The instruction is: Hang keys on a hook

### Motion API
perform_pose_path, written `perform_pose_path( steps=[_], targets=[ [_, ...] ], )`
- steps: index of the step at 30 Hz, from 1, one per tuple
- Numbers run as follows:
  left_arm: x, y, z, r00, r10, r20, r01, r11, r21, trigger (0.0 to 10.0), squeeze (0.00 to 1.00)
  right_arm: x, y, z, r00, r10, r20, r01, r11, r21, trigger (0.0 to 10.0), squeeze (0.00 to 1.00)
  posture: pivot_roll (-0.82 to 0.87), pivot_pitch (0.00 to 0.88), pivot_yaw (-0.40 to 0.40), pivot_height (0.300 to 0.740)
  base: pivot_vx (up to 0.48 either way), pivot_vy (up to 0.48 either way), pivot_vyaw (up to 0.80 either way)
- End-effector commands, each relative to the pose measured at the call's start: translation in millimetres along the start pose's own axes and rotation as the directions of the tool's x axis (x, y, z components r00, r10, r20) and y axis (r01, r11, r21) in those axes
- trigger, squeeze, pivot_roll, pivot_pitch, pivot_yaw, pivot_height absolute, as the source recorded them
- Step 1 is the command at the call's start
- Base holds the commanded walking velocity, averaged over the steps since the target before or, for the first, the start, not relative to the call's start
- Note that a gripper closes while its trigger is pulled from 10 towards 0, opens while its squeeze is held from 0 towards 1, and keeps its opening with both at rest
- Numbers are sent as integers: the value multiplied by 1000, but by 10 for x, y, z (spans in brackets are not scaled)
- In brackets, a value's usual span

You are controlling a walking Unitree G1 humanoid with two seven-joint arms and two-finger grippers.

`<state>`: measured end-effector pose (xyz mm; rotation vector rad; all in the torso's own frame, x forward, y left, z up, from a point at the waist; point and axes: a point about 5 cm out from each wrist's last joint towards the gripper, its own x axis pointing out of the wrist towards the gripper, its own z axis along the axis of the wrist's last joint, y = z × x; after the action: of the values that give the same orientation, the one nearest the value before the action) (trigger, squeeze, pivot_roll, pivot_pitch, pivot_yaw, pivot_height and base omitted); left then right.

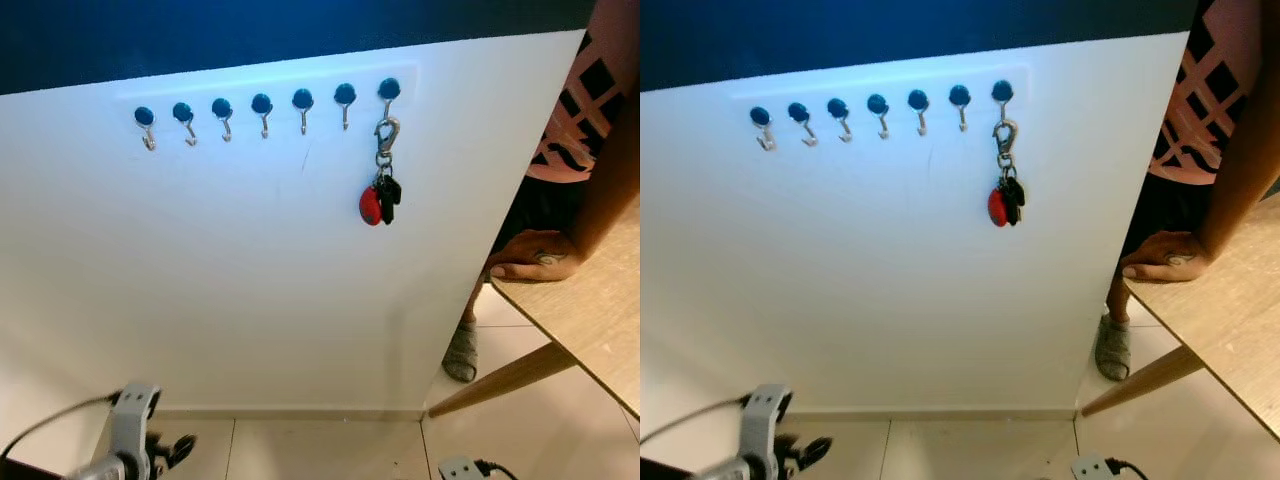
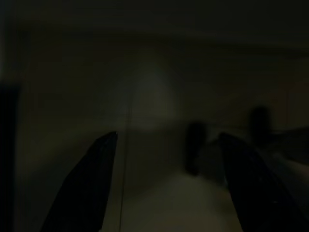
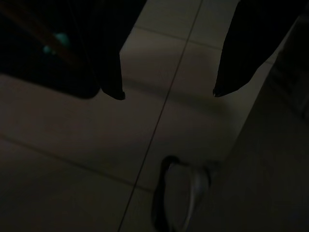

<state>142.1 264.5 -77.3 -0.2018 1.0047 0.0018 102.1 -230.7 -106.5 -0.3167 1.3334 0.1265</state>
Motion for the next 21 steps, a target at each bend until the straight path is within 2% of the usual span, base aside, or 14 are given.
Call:
perform_pose_path(
  steps=[1, 3, 6, 9, 13, 18, 21],
  targets=[
    [-24, 7, -291, 992, 80, -94, -85, 995, -60, 10000, 0, 6, 62, -64, 1000, 8, -20, -9, 1000, -4, 10000, 0, -147, 72, 122, 740, 0, 0, 0],
    [-40, -10, -457, 977, 132, -168, -140, 990, -31, 10000, 0, 6, 75, -101, 999, 6, -32, -6, 1000, -6, 10000, 0, -152, 70, 129, 740, 0, 0, 0],
    [-21, -73, -526, 965, 154, -210, -151, 988, 33, 10000, 0, 6, 85, -126, 999, 1, -37, -1, 1000, 1, 10000, 0, -149, 72, 135, 740, 0, 0, 0],
    [9, -120, -498, 968, 149, -203, -145, 989, 30, 10000, 0, 7, 93, -130, 999, -1, -36, 2, 1000, 6, 10000, 0, -146, 73, 137, 740, 0, 0, 0],
    [53, -189, -439, 975, 126, -183, -126, 992, 11, 10000, 0, 8, 105, -143, 999, -2, -37, 2, 1000, 7, 10000, 0, -146, 72, 138, 740, -283, 0, 0],
    [96, -240, -366, 977, 134, -164, -129, 991, 45, 10000, 0, 5, 92, -176, 999, -10, -41, 10, 1000, 10, 10000, 0, -146, 72, 138, 740, -337, 0, 0],
    [90, -243, -397, 975, 136, -174, -127, 990, 59, 10000, 0, 4, 86, -173, 999, -14, -36, 14, 1000, 15, 10000, 0, -148, 72, 135, 740, -351, 0, 0]
  ],
)
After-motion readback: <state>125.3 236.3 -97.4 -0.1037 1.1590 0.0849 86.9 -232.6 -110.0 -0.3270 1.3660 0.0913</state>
